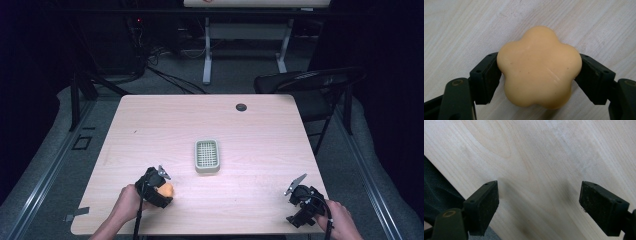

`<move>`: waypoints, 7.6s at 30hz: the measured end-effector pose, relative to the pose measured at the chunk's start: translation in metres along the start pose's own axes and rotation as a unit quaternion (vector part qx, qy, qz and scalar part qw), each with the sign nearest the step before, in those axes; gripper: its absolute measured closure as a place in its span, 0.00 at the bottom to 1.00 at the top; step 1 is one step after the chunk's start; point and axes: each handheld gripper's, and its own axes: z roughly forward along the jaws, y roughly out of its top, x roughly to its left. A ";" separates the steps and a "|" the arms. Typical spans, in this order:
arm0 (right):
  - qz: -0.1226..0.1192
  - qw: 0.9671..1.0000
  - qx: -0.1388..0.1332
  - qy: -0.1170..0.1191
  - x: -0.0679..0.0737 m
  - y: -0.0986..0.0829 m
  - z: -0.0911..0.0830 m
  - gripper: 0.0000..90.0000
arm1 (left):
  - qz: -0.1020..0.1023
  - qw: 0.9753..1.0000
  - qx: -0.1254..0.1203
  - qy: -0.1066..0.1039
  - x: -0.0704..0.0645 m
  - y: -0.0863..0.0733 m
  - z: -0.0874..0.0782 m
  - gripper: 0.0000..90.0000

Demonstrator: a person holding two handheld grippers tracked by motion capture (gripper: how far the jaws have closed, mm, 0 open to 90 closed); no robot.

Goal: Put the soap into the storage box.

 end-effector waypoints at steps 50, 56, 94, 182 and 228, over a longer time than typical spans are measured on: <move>0.007 1.000 -0.007 0.002 0.001 -0.001 0.000 0.17 | 0.007 1.000 0.009 0.000 -0.002 -0.002 -0.002 0.28; 0.005 1.000 -0.005 -0.001 0.001 -0.001 0.000 0.17 | 0.009 1.000 0.001 -0.004 -0.003 -0.001 -0.006 0.29; 0.005 1.000 -0.004 0.000 0.001 -0.001 0.000 0.17 | 0.007 1.000 0.008 -0.014 0.000 -0.006 -0.005 0.31; 0.012 1.000 -0.011 -0.005 -0.001 -0.003 -0.001 0.17 | 0.025 0.999 -0.037 -0.015 0.012 0.074 -0.036 0.31; 0.014 1.000 -0.011 -0.004 -0.002 -0.003 0.000 0.17 | 0.044 0.998 -0.038 -0.025 0.027 0.125 -0.043 0.31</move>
